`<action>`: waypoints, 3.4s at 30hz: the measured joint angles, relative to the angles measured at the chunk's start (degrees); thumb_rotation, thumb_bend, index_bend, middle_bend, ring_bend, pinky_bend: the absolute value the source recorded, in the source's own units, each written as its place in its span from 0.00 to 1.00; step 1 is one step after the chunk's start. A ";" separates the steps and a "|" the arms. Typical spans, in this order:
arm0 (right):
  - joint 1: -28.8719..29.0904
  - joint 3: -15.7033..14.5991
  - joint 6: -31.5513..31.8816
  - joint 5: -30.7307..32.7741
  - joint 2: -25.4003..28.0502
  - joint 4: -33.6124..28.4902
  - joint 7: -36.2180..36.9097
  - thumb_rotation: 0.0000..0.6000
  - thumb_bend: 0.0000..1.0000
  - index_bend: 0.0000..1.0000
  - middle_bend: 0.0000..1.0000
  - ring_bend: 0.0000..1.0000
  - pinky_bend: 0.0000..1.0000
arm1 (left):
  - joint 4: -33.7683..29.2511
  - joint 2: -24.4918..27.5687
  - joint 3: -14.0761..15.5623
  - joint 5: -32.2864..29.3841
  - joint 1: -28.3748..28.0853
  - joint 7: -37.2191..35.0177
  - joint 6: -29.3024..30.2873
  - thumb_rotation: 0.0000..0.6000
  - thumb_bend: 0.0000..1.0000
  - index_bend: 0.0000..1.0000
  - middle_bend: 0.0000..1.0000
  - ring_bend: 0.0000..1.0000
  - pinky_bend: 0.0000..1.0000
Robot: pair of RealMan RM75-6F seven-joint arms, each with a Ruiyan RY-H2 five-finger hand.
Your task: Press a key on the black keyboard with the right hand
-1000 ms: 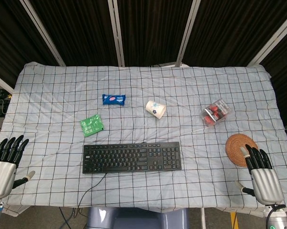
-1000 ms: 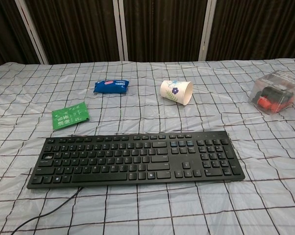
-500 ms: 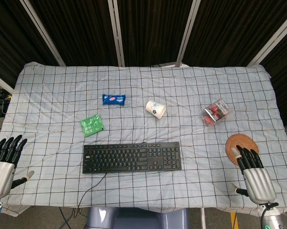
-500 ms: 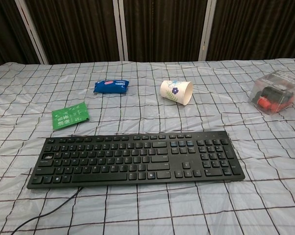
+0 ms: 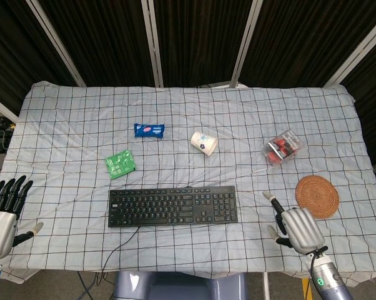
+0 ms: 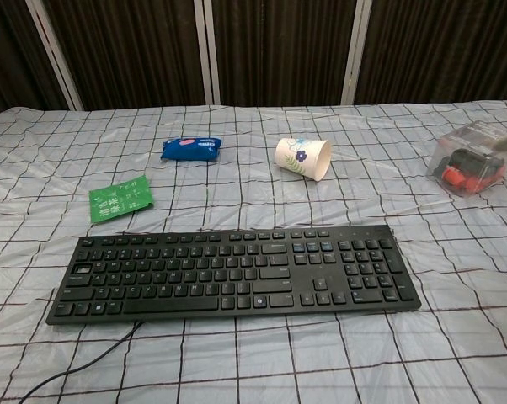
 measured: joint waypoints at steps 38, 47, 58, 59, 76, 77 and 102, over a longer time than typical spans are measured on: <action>16.50 -0.25 -1.24 37.78 -23.09 -2.55 -29.87 1.00 0.45 0.10 0.84 0.82 0.68 | -0.36 0.28 -0.71 -1.45 -0.39 -0.87 -0.89 1.00 0.08 0.00 0.00 0.00 0.00; 17.82 -0.62 0.42 40.00 -24.95 -0.90 -29.09 1.00 0.46 0.10 0.84 0.82 0.68 | -0.66 0.36 -0.71 -1.68 -0.49 -1.07 -1.18 1.00 0.08 0.00 0.00 0.00 0.00; 18.49 -0.91 1.20 40.53 -26.43 0.97 -27.77 1.00 0.47 0.10 0.84 0.82 0.68 | -0.78 0.34 -0.80 -2.00 -0.70 -1.17 -1.62 1.00 0.08 0.00 0.00 0.00 0.00; 18.55 -0.97 1.32 40.52 -26.68 1.11 -27.55 1.00 0.47 0.10 0.84 0.82 0.68 | -0.77 0.33 -0.79 -2.00 -0.71 -1.18 -1.64 1.00 0.08 0.00 0.00 0.00 0.00; 19.28 -2.28 2.53 42.48 -29.29 2.79 -27.57 1.00 0.47 0.10 0.84 0.82 0.68 | -0.85 0.37 -0.72 -1.90 -0.72 -1.33 -1.54 1.00 0.08 0.00 0.00 0.00 0.00; 19.31 -2.37 2.59 42.69 -29.41 2.98 -27.55 1.00 0.47 0.10 0.84 0.82 0.68 | -0.84 0.38 -0.71 -1.89 -0.72 -1.34 -1.53 1.00 0.08 0.00 0.00 0.00 0.00; 18.56 -0.52 8.68 29.87 -26.04 0.19 -23.35 1.00 0.40 0.08 0.56 0.51 0.46 | -0.98 0.64 -0.58 -1.85 -0.61 -1.83 -1.36 1.00 0.08 0.00 0.00 0.00 0.00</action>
